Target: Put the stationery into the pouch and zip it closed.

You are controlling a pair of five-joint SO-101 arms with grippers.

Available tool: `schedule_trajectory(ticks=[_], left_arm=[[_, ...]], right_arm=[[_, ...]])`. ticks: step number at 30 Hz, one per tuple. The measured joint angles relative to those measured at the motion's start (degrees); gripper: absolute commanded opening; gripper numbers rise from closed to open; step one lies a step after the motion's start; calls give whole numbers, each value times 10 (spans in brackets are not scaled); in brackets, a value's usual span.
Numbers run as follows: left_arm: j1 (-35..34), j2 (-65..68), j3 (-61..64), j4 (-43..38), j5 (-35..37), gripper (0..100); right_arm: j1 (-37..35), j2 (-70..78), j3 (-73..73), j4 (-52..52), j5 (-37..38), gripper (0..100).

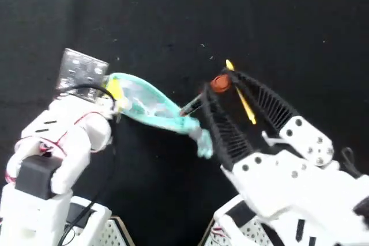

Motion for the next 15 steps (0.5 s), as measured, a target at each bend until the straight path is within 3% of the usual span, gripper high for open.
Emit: schedule_trajectory(ticks=[5,10,15], left_arm=[[12,0,3,-15,4,30],[13,0,3,-15,5,30],[13,0,3,-15,5,30]], right_arm=[[-41,0,43,-21,51,12],[-48,0,75,-47,55,12],[-105,0,84,-47,59,12]])
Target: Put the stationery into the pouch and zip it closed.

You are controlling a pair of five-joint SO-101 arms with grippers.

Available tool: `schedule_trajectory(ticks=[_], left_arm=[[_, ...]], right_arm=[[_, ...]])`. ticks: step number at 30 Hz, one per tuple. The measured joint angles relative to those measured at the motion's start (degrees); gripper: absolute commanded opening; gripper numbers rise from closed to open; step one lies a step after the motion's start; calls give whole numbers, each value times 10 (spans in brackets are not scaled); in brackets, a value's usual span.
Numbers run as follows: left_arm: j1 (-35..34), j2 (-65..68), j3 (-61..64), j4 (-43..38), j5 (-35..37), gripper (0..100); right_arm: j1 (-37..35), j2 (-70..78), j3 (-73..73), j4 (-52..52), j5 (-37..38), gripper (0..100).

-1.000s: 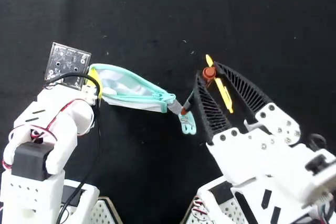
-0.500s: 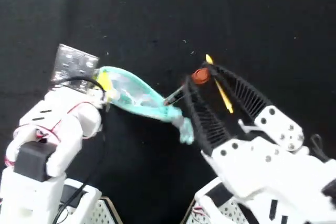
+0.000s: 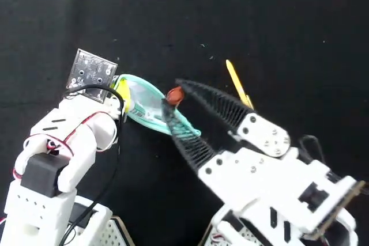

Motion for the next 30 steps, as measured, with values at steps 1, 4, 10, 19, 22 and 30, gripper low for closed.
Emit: schedule_trajectory(ticks=[1,4,10,19,22,30], left_arm=[[0,0,0,0,0,30],[0,0,0,0,0,30],[0,0,0,0,0,30],[0,0,12,0,0,30],[1,0,12,0,0,30],[2,0,12,0,0,30]], right_arm=[[-11,0,7,-2,1,12],[-22,0,26,-18,4,12],[-25,0,53,-35,8,12],[23,5,210,-80,59,12],[47,7,246,-104,59,13],[73,7,238,-50,21,221]])
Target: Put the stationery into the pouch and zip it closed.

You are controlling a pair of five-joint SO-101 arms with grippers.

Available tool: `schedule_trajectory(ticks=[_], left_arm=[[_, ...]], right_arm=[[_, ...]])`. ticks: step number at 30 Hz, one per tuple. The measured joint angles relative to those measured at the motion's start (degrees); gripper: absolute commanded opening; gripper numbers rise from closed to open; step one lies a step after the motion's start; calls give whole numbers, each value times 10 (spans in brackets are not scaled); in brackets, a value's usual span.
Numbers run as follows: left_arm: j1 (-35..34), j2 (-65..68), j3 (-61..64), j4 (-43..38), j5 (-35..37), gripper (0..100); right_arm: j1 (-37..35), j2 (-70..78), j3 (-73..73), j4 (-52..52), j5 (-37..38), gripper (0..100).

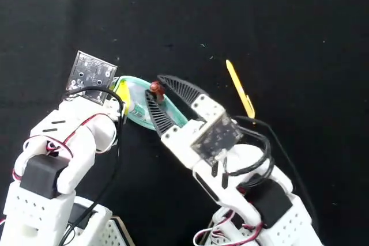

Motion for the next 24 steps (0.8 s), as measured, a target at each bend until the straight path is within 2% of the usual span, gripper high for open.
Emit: schedule_trajectory(ticks=[5,12,15,19,24], left_arm=[[0,0,1,0,0,30],[0,0,1,0,0,30],[0,0,1,0,0,30],[0,0,1,0,0,30],[0,0,1,0,0,30]], right_arm=[[1,0,-62,67,-27,208],[18,-7,-149,127,-25,205],[87,-10,-200,138,-14,205],[233,2,-215,141,-14,205],[389,96,-118,89,-47,205]])
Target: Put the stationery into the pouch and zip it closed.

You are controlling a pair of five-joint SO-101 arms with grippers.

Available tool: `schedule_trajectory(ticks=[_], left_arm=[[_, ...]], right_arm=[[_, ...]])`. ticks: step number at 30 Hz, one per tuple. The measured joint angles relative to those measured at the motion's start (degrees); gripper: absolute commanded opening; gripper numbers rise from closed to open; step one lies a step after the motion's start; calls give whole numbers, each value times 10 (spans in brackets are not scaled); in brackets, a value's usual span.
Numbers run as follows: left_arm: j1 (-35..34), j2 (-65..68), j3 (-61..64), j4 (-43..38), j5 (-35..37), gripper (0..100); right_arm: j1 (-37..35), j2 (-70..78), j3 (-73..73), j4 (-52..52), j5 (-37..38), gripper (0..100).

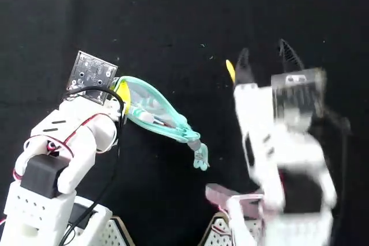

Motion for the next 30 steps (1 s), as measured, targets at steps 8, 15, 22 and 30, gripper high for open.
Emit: schedule_trajectory(ticks=[8,15,22,30], left_arm=[[0,0,0,0,0,30],[0,0,0,0,0,30],[0,0,0,0,0,30],[-18,0,0,0,0,30]], right_arm=[[43,313,106,-220,13,208],[42,644,-54,-192,33,209],[26,818,-220,-121,33,209],[22,902,-242,-163,50,204]])
